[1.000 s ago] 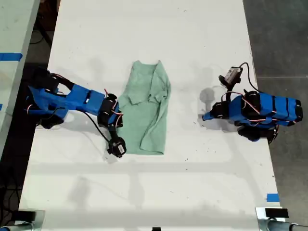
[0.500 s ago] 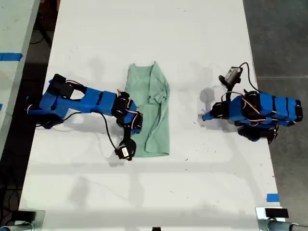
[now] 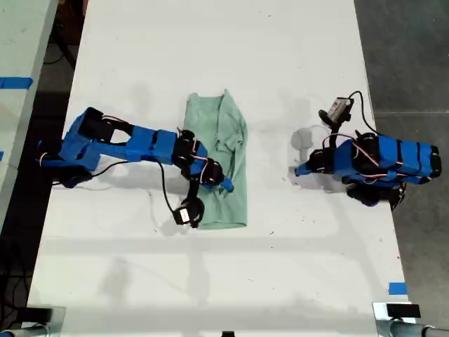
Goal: Fold t shirt
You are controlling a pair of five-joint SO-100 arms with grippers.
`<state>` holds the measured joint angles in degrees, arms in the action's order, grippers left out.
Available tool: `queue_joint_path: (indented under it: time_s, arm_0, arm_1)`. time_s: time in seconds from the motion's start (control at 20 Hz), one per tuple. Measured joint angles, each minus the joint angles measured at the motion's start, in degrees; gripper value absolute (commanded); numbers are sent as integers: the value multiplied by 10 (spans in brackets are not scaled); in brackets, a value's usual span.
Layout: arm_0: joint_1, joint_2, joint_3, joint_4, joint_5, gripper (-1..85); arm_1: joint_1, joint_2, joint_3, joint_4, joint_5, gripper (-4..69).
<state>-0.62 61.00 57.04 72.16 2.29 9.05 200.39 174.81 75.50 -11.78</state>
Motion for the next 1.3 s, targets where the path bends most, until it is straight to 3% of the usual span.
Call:
queue_joint_path:
  time_s: [0.3, 0.5, 0.55, 0.6, 0.9, 1.1, 1.3]
  arm_0:
    - [0, 80, 1, 45, 8, 268]
    - [0, 305, 83, 87, 8, 126]
    - [0, 359, 112, 88, 20, 1]
    - [-1, 413, 159, 87, 23, 0]
    - [-51, 972, 765, -138, 23, 0]
    - [-55, 1392, 1110, -142, 24, 0]
    - [-84, 1445, 1235, -145, 24, 0]
  arm_1:
    - [0, 0, 0, 0, 0, -8]
    - [-1, 0, 0, 0, 0, -8]
    - [-1, 0, 0, 0, 0, -8]
    - [-2, 0, 0, 0, 0, -8]
    - [-2, 0, 0, 0, 0, -8]
    - [-2, 0, 0, 0, 0, -8]
    - [-2, 0, 0, 0, 0, -8]
